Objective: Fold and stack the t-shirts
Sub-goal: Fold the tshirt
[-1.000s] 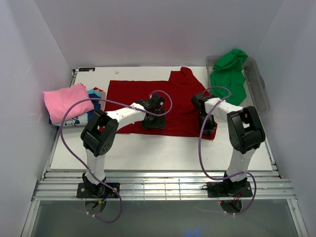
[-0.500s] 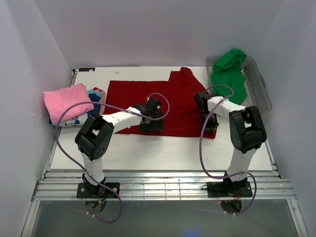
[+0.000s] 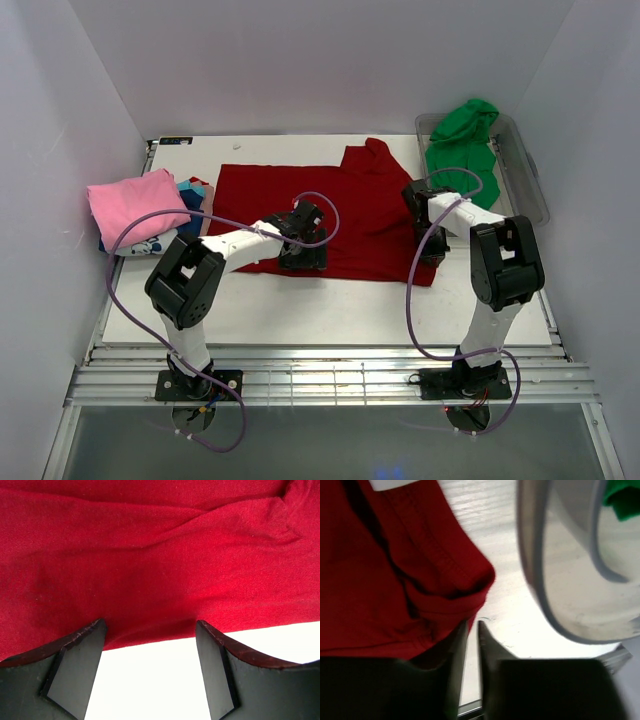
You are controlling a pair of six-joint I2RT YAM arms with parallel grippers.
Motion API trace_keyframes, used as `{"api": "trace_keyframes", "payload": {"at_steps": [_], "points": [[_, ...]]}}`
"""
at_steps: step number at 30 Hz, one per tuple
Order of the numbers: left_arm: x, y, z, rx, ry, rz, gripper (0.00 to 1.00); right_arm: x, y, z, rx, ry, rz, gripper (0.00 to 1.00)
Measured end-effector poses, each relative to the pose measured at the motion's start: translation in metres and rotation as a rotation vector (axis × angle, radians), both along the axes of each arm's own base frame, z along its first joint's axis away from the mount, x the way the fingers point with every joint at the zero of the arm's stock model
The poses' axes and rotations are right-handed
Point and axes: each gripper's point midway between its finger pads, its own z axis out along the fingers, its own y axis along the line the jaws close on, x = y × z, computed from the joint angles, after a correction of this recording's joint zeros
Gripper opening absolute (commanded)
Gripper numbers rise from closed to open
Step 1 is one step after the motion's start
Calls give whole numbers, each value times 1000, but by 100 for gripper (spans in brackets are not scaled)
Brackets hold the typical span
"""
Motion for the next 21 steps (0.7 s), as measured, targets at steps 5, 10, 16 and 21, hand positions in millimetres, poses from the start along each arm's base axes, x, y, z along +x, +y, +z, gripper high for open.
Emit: {"api": "trace_keyframes", "payload": {"at_steps": [5, 10, 16, 21], "points": [[-1, -1, 0, 0, 1, -1, 83, 2, 20, 11, 137, -27, 18, 47], [-2, -2, 0, 0, 1, -3, 83, 7, 40, 18, 253, -59, 35, 41], [-2, -2, 0, -1, 2, -2, 83, 3, 51, 11, 320, -43, 44, 35], [-2, -2, 0, -1, 1, -1, 83, -10, 49, -1, 320, -5, 40, 36]]}}
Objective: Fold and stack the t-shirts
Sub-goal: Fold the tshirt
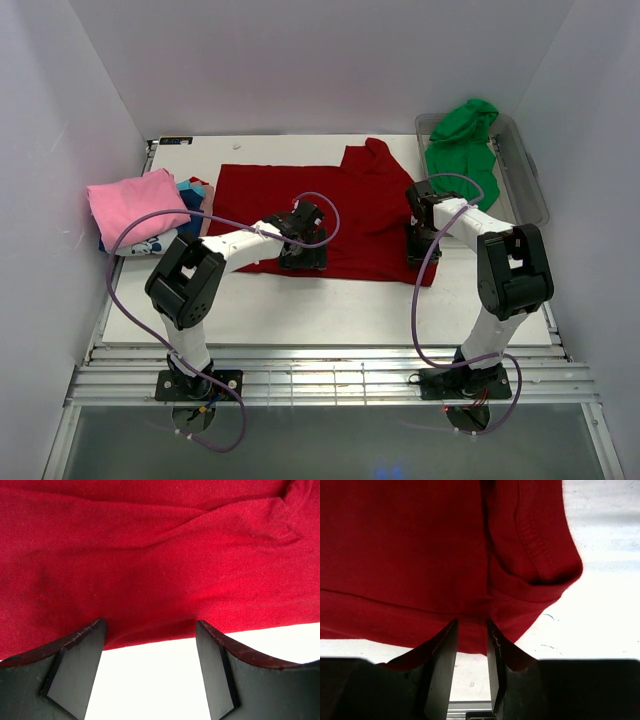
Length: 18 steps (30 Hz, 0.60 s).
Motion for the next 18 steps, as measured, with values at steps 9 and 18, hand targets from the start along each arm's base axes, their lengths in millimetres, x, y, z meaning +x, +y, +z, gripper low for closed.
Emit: {"api": "trace_keyframes", "payload": {"at_steps": [9, 18], "points": [[0, 0, 0, -1, -1, 1, 83, 3, -1, -1, -4, -9, -2, 44], [-1, 0, 0, -2, -1, 3, 83, 4, -6, -2, -14, -7, -11, 44]]}}
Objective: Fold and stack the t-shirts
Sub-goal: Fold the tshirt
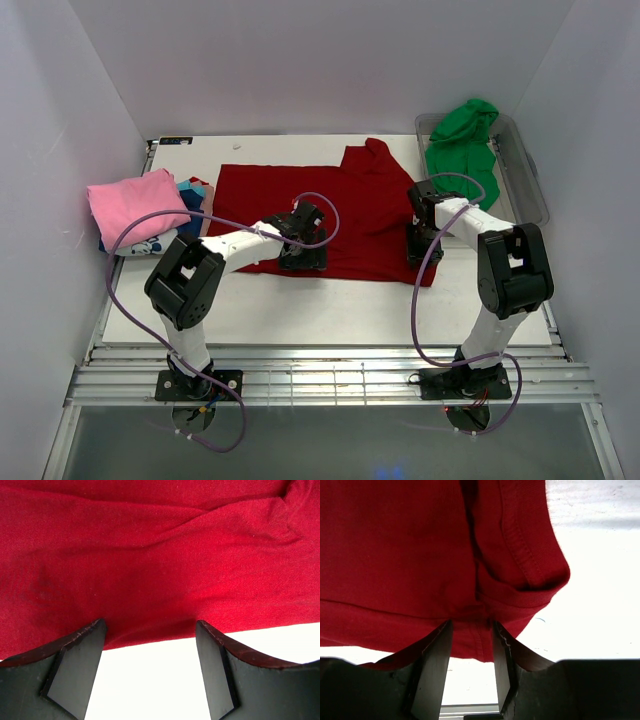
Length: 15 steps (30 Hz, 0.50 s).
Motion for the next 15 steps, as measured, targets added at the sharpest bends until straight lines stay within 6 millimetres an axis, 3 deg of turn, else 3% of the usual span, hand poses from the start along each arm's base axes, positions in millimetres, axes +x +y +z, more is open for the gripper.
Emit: {"api": "trace_keyframes", "payload": {"at_steps": [6, 9, 13, 15], "points": [[0, 0, 0, 0, 0, 1, 83, 1, -1, -2, -2, 2, 8, 40], [-1, 1, 0, 0, 1, 0, 83, 1, 0, -3, 1, 2, 16, 31], [-3, 2, 0, 1, 2, 0, 83, 1, 1, -5, 5, 8, 25, 10], [-4, 3, 0, 1, 3, 1, 83, 1, 1, -6, 4, 9, 24, 8]]}}
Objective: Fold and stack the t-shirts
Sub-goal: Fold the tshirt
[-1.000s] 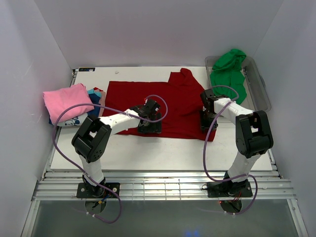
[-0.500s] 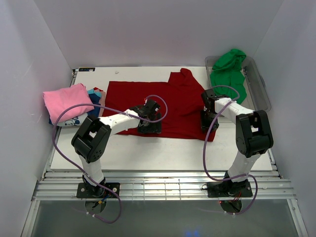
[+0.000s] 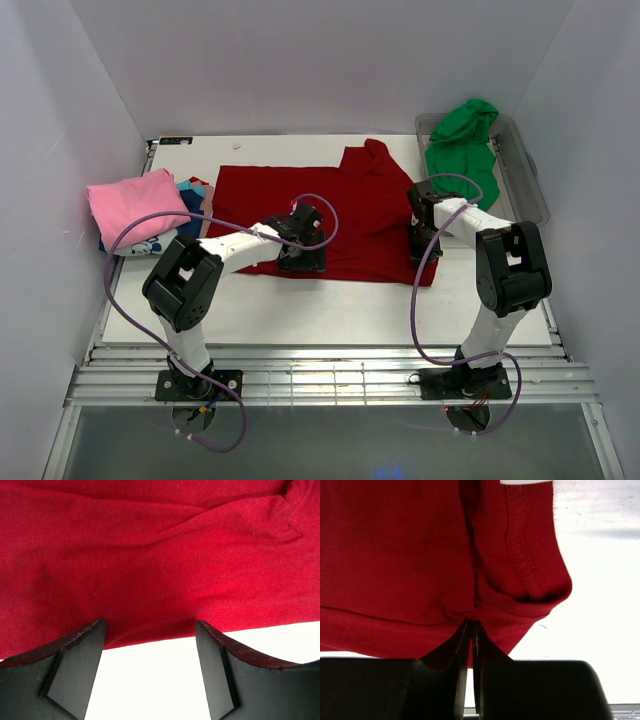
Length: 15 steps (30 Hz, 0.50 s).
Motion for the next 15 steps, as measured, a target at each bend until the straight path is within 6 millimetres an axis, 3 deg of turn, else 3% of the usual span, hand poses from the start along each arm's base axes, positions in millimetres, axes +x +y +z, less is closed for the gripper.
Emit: {"api": "trace_keyframes", "payload": {"at_steps": [8, 15], "points": [[-3, 2, 0, -2, 0, 3, 83, 3, -5, 2, -23, -7, 0, 8], [-5, 4, 0, -3, 1, 5, 83, 22, -19, 12, -41, -49, -39, 8]]}}
